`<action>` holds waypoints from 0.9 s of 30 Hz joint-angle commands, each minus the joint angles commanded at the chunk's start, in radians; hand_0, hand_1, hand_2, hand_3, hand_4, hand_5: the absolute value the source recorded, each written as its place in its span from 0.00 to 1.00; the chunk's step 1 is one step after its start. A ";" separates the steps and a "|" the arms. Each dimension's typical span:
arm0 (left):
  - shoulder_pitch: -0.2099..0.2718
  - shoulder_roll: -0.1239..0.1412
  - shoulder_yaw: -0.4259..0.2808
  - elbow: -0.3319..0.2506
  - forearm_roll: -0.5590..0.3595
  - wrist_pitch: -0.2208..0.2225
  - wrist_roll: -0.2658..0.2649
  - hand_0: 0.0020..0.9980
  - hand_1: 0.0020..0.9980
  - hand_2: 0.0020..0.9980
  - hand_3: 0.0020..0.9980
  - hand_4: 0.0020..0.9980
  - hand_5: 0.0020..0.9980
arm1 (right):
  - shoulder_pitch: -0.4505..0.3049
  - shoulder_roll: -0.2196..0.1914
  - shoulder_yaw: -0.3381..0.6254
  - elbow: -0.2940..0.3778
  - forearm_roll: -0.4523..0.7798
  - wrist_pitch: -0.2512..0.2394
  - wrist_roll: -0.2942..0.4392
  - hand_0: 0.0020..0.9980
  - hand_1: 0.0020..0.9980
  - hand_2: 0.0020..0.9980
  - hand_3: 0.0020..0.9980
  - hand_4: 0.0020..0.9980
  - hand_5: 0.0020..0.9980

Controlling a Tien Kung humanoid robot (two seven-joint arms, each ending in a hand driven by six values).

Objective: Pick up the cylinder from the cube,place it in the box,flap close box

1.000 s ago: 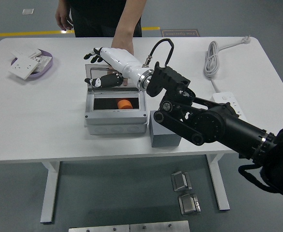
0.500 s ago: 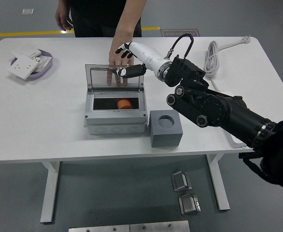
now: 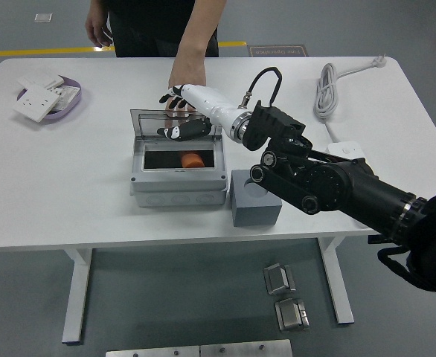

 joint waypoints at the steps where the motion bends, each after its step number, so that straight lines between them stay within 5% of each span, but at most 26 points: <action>1: 0.000 0.000 0.000 0.000 -0.001 0.000 0.000 0.60 0.64 0.55 0.56 0.62 0.26 | -0.003 -0.008 -0.003 0.008 -0.001 0.000 -0.001 0.83 0.73 0.73 0.78 0.82 0.44; 16: 0.007 -0.004 0.003 0.000 -0.013 0.005 -0.003 0.60 0.64 0.55 0.56 0.62 0.26 | -0.083 -0.120 0.003 0.161 -0.043 -0.010 -0.015 0.81 0.73 0.73 0.78 0.82 0.43; 27: 0.009 -0.009 0.007 0.000 -0.018 0.005 -0.004 0.60 0.64 0.55 0.56 0.62 0.27 | -0.145 -0.166 -0.006 0.275 -0.071 -0.023 -0.023 0.81 0.73 0.73 0.78 0.82 0.44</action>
